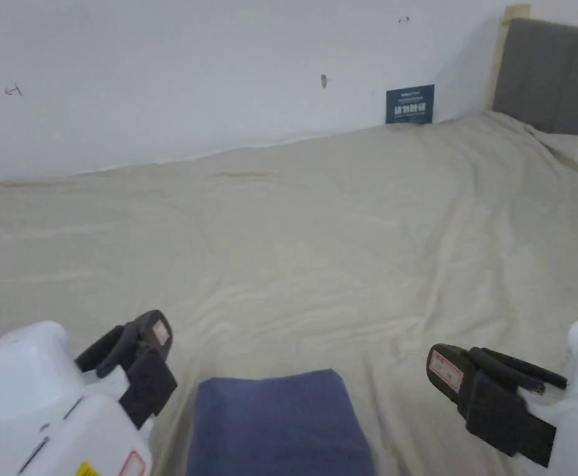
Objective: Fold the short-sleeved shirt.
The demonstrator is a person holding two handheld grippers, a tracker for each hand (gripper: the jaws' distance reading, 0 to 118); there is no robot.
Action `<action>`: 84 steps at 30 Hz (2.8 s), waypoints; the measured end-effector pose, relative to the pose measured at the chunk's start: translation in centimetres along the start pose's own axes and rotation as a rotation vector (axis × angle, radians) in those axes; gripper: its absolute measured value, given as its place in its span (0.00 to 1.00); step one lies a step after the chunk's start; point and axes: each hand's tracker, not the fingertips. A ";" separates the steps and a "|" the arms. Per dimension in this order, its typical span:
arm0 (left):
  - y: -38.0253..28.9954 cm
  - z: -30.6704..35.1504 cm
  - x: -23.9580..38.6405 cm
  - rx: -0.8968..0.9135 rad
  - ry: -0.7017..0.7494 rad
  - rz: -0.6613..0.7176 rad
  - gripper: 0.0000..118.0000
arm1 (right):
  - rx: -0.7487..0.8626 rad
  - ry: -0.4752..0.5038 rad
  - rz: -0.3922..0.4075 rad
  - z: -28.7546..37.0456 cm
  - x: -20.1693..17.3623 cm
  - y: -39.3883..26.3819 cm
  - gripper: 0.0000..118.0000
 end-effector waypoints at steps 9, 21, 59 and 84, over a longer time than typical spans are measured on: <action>3.9 6.4 -3.2 0.183 0.287 -0.272 0.00 | 0.285 -0.041 0.169 2.7 -7.1 1.6 0.00; 0.2 7.5 -5.1 0.221 0.373 -0.305 0.00 | 0.383 -0.369 0.322 1.7 -6.7 -3.1 0.00; -6.3 -4.6 -13.4 -0.689 -0.322 0.309 0.00 | -0.949 -0.101 0.402 -23.1 0.4 -7.8 0.00; -17.2 -19.6 -10.1 -1.169 -0.650 0.589 1.00 | -0.853 0.014 0.190 -21.5 3.8 -8.4 0.00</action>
